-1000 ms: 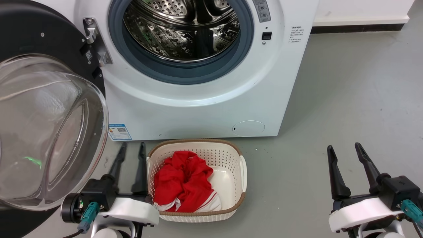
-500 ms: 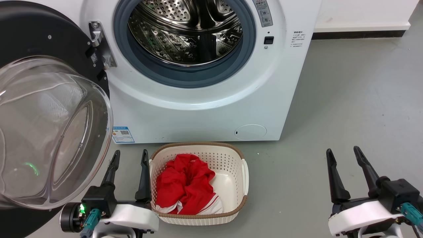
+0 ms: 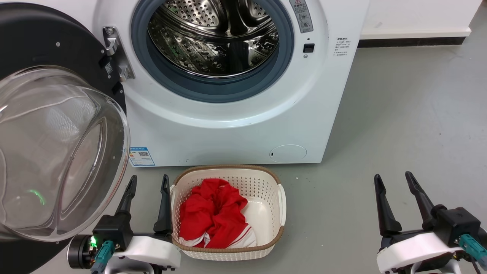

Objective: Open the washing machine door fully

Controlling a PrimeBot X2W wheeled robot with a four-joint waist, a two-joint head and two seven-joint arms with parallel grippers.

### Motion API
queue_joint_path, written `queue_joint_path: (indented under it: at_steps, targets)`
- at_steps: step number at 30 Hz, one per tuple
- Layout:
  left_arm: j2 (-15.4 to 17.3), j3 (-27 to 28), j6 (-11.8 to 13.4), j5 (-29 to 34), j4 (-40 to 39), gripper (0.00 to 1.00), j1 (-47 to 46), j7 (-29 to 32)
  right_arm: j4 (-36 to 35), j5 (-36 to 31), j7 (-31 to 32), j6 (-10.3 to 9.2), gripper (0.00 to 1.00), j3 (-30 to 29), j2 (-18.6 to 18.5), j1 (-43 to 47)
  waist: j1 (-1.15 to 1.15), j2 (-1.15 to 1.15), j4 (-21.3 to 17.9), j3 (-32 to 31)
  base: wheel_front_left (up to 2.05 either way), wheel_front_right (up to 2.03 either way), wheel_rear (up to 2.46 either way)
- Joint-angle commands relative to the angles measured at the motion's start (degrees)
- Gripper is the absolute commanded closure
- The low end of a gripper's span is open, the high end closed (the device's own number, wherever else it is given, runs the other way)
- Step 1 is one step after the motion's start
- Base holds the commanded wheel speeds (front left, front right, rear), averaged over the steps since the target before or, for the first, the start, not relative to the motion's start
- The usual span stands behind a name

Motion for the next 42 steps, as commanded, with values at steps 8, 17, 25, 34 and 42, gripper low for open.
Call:
queue_joint_path:
  at_steps: [8, 17, 25, 34, 42]
  targets:
    - [0.3, 0.0, 0.1, -0.2, 0.0, 1.00, 0.0, 0.0, 0.4, 0.2, 0.0, 0.00, 1.00, 0.2, 0.0, -0.1, 0.00, 0.00, -0.2, 0.3, 0.00, 0.00, 0.00]
    - [-0.6, 0.5, -0.7, -5.1, 3.2, 1.00, 1.0, 1.2, 3.4, 5.8, 0.6, 0.00, 1.00, 0.3, -0.3, 1.1, 0.00, 0.00, -0.2, 0.3, 0.00, 0.00, 0.00]
    - [-1.1, 2.3, -2.2, -14.4, 4.0, 1.00, 0.2, 3.5, 4.8, 16.5, 1.8, 0.00, 1.00, 0.1, -0.8, -0.2, 0.00, 0.00, -0.2, 0.1, 0.00, 0.00, 0.00]
    - [-1.6, 3.9, -3.6, -22.9, 4.6, 1.00, -0.5, 5.6, 6.0, 26.0, 2.9, -0.01, 1.00, -0.2, -1.2, -1.3, 0.00, 0.00, -0.2, 0.0, 0.00, 0.00, 0.00]
    - [-2.1, 5.2, -4.7, -29.6, 5.2, 1.00, -1.0, 7.3, 6.9, 33.5, 3.9, -0.01, 1.00, -0.5, -1.4, -2.1, 0.00, 0.00, -0.2, -0.1, 0.00, 0.00, 0.00]
